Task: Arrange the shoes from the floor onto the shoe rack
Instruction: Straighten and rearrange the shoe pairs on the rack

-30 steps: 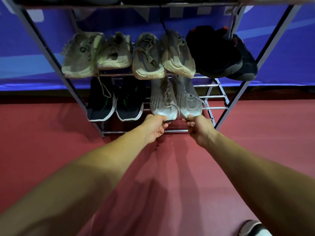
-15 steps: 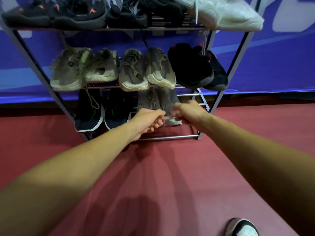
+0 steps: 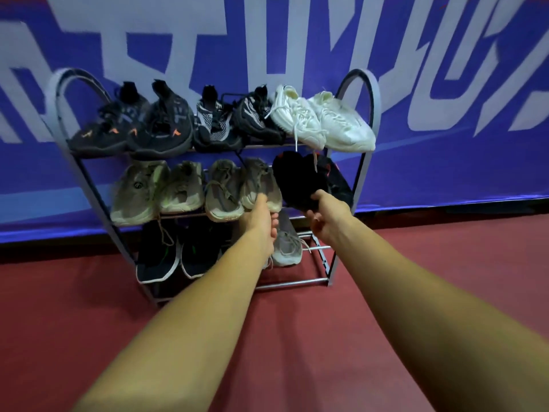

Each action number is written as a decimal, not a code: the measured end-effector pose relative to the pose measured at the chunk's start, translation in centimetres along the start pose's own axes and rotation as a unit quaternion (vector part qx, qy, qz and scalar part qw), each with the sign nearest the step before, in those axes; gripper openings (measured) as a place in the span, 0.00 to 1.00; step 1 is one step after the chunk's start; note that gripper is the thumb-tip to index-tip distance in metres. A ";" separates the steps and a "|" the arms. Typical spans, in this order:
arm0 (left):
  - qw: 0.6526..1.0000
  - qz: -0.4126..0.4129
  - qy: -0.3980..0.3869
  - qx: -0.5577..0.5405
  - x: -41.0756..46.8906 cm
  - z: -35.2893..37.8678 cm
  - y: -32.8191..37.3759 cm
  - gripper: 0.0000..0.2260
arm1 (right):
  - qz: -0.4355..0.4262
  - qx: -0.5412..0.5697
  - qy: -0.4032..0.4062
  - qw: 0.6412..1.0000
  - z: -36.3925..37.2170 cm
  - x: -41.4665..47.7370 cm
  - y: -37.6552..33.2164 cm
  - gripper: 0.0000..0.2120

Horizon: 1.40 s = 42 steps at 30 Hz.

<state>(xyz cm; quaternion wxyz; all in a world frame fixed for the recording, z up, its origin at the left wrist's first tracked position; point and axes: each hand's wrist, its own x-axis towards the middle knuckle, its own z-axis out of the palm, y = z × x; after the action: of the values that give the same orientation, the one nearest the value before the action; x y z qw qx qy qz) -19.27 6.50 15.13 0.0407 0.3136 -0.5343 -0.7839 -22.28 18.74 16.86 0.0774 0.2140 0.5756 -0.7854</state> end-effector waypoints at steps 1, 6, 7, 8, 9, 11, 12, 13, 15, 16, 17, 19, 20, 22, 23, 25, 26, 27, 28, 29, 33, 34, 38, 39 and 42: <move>1.000 0.000 -0.003 -0.005 0.1 0.0 0.0 0.13 | -0.001 0.001 -0.006 1.000 -0.2 0.0 0.0 0.07; 0.997 -0.019 -0.069 -0.022 0.4 -1.0 1.2 0.08 | 0.034 0.077 -0.095 0.992 -1.6 0.3 -1.8 0.08; 0.996 -0.024 -0.083 -0.014 0.4 -1.2 1.3 0.08 | 0.046 0.086 -0.117 0.988 -1.7 0.3 -2.0 0.09; 0.995 -0.029 -0.094 -0.002 0.4 -1.3 1.3 0.07 | 0.056 0.088 -0.133 0.986 -1.8 0.2 -1.9 0.10; 0.994 -0.034 -0.104 0.005 0.5 -1.4 1.2 0.07 | 0.063 0.089 -0.144 0.984 -1.7 0.0 -1.5 0.10; 0.992 -0.048 -0.117 -0.009 0.6 -1.7 0.9 0.07 | 0.074 0.108 -0.149 0.980 -1.6 -0.2 -0.4 0.10; 0.991 -0.050 -0.121 -0.017 0.7 -1.8 1.0 0.07 | 0.073 0.123 -0.148 0.979 -1.4 -0.2 -0.1 0.10; 0.991 -0.048 -0.125 -0.021 0.8 -1.9 1.2 0.07 | 0.067 0.135 -0.148 0.978 -1.3 -0.2 0.0 0.11; 0.990 -0.040 -0.132 -0.015 0.8 -2.0 1.5 0.05 | 0.051 0.139 -0.146 0.978 -1.2 -0.1 -0.2 0.11; 0.991 -0.034 -0.132 -0.007 0.9 -2.0 1.5 0.05 | 0.043 0.130 -0.143 0.980 -1.2 0.1 -0.2 0.11; 0.991 -0.023 -0.129 0.011 0.9 -2.1 1.3 0.05 | 0.038 0.116 -0.138 0.983 -1.2 0.1 -0.1 0.11; 0.991 -0.001 -0.126 0.049 1.1 -2.0 0.8 0.06 | 0.031 0.093 -0.137 0.986 -1.4 0.2 0.3 0.13; 0.990 0.000 -0.132 0.050 1.1 -2.0 0.7 0.07 | 0.027 0.088 -0.138 0.986 -1.6 0.3 0.3 0.14; 0.988 -0.009 -0.150 0.027 1.2 -2.0 0.8 0.05 | 0.022 0.084 -0.143 0.986 -1.7 0.2 -0.1 0.13; 0.988 -0.011 -0.155 0.015 1.3 -2.0 0.9 0.05 | 0.023 0.084 -0.146 0.985 -1.8 0.0 -0.4 0.12; 0.987 -0.013 -0.157 0.005 1.4 -2.2 1.0 0.04 | 0.024 0.085 -0.148 0.985 -1.8 -0.3 -0.6 0.10; 0.987 -0.016 -0.161 0.004 1.3 -2.3 0.8 0.05 | 0.022 0.086 -0.150 0.985 -1.9 -0.3 -0.5 0.09; 0.986 -0.020 -0.168 0.001 1.4 -2.3 0.7 0.06 | 0.020 0.087 -0.153 0.984 -1.9 -0.4 -0.4 0.09; 0.984 -0.023 -0.175 -0.005 1.4 -2.4 0.7 0.07 | 0.019 0.090 -0.157 0.983 -2.0 -0.3 -0.5 0.10; 0.983 -0.024 -0.181 -0.011 1.5 -2.5 0.7 0.08 | 0.020 0.093 -0.159 0.983 -2.0 -0.2 -0.6 0.10; 0.982 -0.015 -0.169 0.079 1.1 -2.3 1.0 0.10 | 0.023 0.067 -0.132 0.989 -2.0 0.5 0.0 0.13; 0.981 -0.022 -0.156 0.111 0.9 -2.2 0.7 0.11 | 0.021 0.062 -0.112 0.992 -1.9 0.9 0.6 0.15; 0.985 -0.035 -0.118 0.123 0.5 -1.7 -0.3 0.13 | 0.010 0.042 -0.041 0.998 -1.3 0.9 1.7 0.19; 0.986 -0.031 -0.114 0.120 0.5 -1.8 -0.2 0.13 | 0.013 0.034 -0.033 0.999 -1.1 0.6 1.6 0.18; 0.984 -0.034 -0.121 0.124 0.3 -2.0 0.1 0.12 | 0.015 0.003 -0.039 0.999 -1.2 -0.2 1.2 0.14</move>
<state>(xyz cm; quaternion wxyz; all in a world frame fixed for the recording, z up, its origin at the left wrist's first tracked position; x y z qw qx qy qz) -18.49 4.65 14.63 -0.0902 0.2373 -0.6172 -0.7447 -21.36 19.44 15.59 0.1108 0.1916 0.5666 -0.7937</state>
